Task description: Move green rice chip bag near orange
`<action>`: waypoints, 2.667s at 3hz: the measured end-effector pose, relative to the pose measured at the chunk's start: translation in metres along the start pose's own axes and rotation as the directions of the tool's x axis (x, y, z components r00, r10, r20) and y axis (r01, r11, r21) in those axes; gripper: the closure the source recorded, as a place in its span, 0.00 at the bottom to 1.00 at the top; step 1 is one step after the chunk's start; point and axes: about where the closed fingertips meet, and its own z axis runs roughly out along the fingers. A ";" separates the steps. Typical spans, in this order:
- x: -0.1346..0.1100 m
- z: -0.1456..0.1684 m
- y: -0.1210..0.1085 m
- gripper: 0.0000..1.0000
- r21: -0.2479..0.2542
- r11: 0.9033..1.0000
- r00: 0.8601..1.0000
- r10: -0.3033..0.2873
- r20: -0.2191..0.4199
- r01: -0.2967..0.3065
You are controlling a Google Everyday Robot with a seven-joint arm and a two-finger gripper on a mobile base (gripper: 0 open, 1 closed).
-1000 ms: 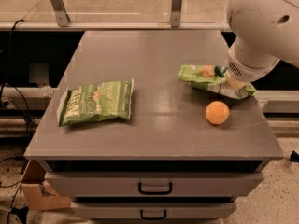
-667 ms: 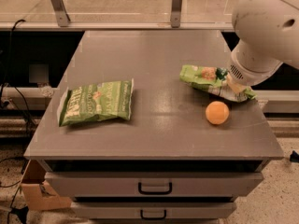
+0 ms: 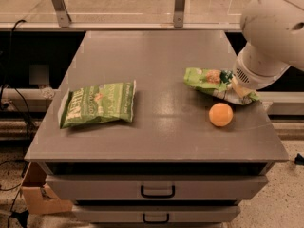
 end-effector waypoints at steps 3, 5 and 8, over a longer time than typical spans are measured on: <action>-0.002 0.002 0.000 0.15 0.006 1.000 1.000 -0.005 0.001 0.005; -0.009 -0.005 -0.012 0.00 0.062 0.998 1.000 0.006 0.028 -0.008; -0.035 0.009 -0.086 0.00 0.100 0.991 0.995 0.090 0.038 -0.093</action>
Offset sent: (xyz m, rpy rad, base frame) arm 0.0003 0.0002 -0.0014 -0.0003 0.0028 0.0005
